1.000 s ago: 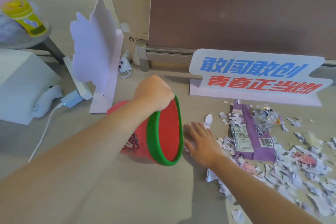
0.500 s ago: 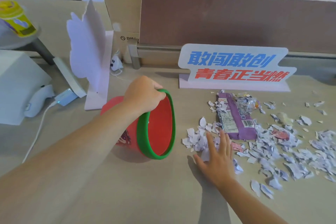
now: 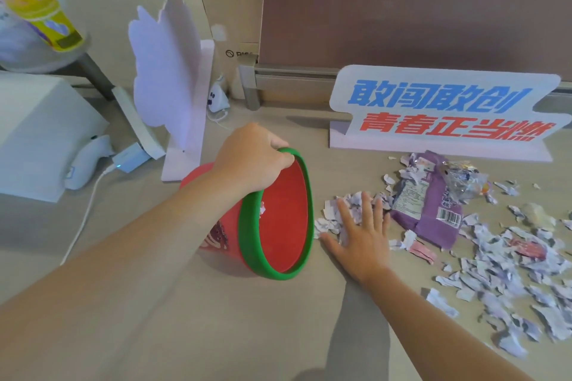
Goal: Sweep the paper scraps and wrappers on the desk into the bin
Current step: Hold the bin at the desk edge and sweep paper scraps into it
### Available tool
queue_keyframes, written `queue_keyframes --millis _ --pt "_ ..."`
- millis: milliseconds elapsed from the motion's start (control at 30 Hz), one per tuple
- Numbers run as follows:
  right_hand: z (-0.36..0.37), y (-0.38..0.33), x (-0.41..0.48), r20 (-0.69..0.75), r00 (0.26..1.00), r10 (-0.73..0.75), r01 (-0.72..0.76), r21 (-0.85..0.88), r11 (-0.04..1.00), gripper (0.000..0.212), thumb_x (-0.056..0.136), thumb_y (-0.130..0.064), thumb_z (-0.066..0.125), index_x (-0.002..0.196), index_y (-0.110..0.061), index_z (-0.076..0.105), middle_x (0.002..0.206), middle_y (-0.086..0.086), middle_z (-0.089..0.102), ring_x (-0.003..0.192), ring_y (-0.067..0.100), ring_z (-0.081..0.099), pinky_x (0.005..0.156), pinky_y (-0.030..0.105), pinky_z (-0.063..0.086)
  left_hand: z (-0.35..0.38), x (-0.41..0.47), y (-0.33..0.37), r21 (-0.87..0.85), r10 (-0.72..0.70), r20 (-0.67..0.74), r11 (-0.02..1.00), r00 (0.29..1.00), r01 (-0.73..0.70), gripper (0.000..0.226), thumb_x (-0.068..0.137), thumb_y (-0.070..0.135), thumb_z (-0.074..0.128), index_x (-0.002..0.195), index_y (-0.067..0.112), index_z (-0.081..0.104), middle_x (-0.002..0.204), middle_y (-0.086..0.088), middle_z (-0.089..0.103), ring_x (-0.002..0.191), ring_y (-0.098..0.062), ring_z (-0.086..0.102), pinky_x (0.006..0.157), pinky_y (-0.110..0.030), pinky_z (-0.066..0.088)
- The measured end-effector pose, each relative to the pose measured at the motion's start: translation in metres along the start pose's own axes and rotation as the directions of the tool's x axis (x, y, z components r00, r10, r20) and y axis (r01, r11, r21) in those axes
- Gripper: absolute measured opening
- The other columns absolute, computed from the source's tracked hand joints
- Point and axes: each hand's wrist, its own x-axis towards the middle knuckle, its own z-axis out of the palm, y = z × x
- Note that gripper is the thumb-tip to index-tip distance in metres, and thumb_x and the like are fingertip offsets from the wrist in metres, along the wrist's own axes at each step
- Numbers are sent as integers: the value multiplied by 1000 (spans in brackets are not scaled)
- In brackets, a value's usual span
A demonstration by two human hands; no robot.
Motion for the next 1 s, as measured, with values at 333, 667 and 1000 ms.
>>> queue_keyframes --millis 333,667,1000 --pt "7 -2 27 -226 916 -331 348 40 937 28 79 -43 51 92 -20 61 82 6 60 70 29 56 60 33 47 2 11 -4 -23 -8 -5 1000 1000 8 16 80 27 65 90 23 76 49 7 62 48 -8 56 54 -25 47" --pt "-20 -12 20 -70 994 -84 99 246 964 24 80 -33 39 64 -15 41 56 11 53 46 29 44 40 26 15 -5 9 0 -86 -86 -39 993 995 83 15 80 23 67 92 24 76 80 -5 74 77 -20 67 70 -25 49" --pt "-88 -128 -12 -82 939 -335 329 509 795 24 86 -35 44 77 -14 52 71 9 59 67 28 58 53 32 35 -17 -4 -11 -152 -92 -50 985 994 84 23 77 28 69 100 29 74 98 3 75 90 -13 67 82 -27 51"
